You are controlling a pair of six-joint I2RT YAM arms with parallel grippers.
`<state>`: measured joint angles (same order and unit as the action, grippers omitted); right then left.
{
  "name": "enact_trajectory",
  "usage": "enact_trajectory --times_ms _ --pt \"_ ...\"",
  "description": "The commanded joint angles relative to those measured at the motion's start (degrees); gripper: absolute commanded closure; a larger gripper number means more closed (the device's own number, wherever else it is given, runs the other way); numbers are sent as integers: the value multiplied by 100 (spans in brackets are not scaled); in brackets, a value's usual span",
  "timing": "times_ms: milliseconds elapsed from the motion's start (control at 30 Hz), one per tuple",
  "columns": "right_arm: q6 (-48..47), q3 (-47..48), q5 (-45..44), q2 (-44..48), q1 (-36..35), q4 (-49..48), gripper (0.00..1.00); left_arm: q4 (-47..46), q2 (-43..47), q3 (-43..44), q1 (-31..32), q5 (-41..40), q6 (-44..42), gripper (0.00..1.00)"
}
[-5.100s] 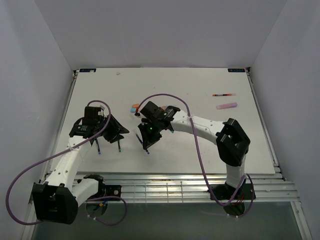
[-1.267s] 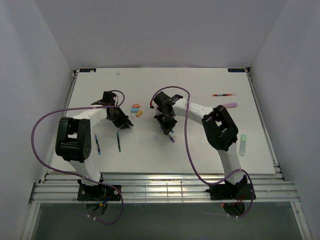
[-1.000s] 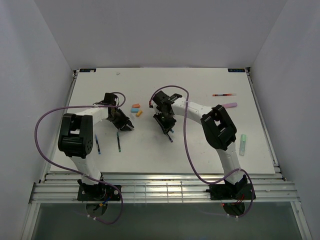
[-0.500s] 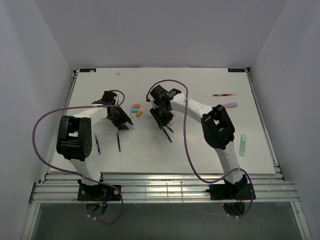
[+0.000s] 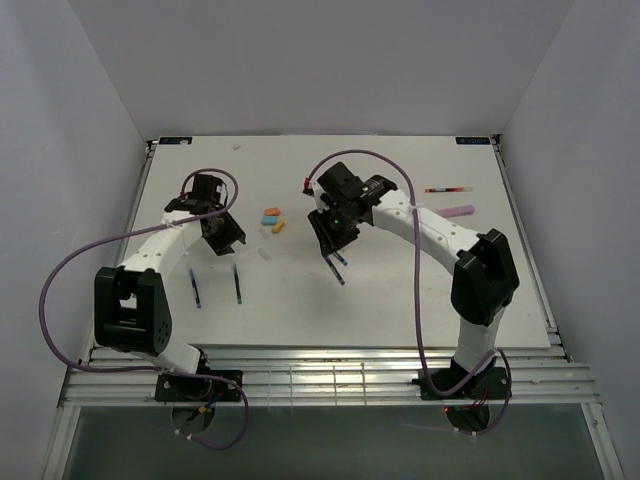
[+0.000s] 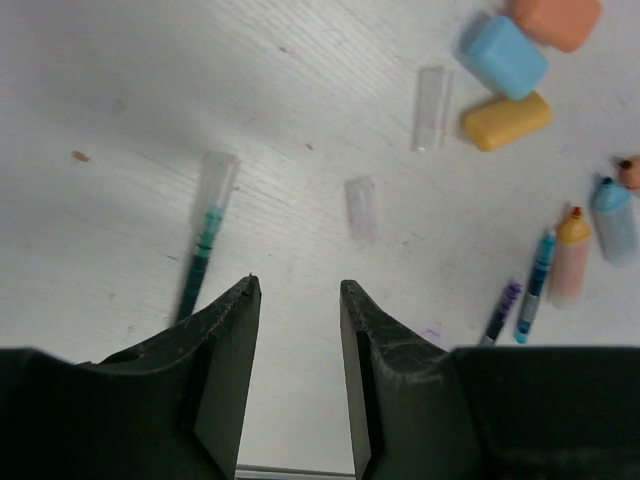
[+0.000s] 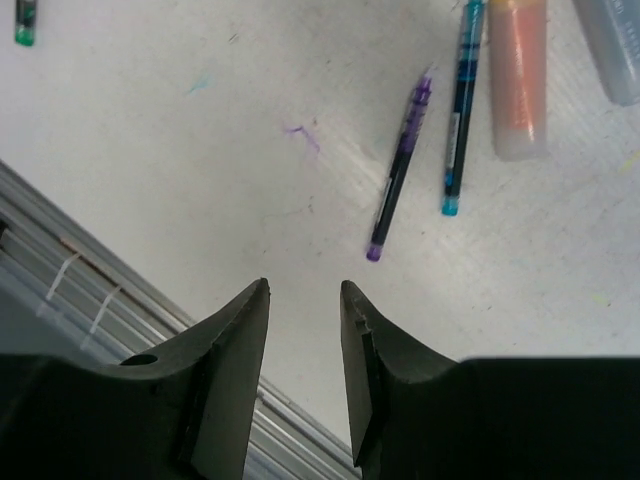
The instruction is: Open the pen caps
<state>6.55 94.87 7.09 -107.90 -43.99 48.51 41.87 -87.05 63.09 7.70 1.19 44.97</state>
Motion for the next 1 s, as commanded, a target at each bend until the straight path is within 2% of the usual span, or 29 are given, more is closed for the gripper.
enact_trajectory --times_ms 0,167,333,967 --pt "268 -398 459 593 -66 -96 59 576 -146 221 -6 -847 -410 51" --pt "216 -750 477 1024 -66 -114 58 559 -400 151 -6 -1138 -717 51" --pt "66 -988 468 1245 -66 -114 58 305 -506 89 -6 -1104 -972 51" --pt "-75 -1190 679 1016 -66 -307 58 -346 -1060 -69 3 -857 -1421 51"
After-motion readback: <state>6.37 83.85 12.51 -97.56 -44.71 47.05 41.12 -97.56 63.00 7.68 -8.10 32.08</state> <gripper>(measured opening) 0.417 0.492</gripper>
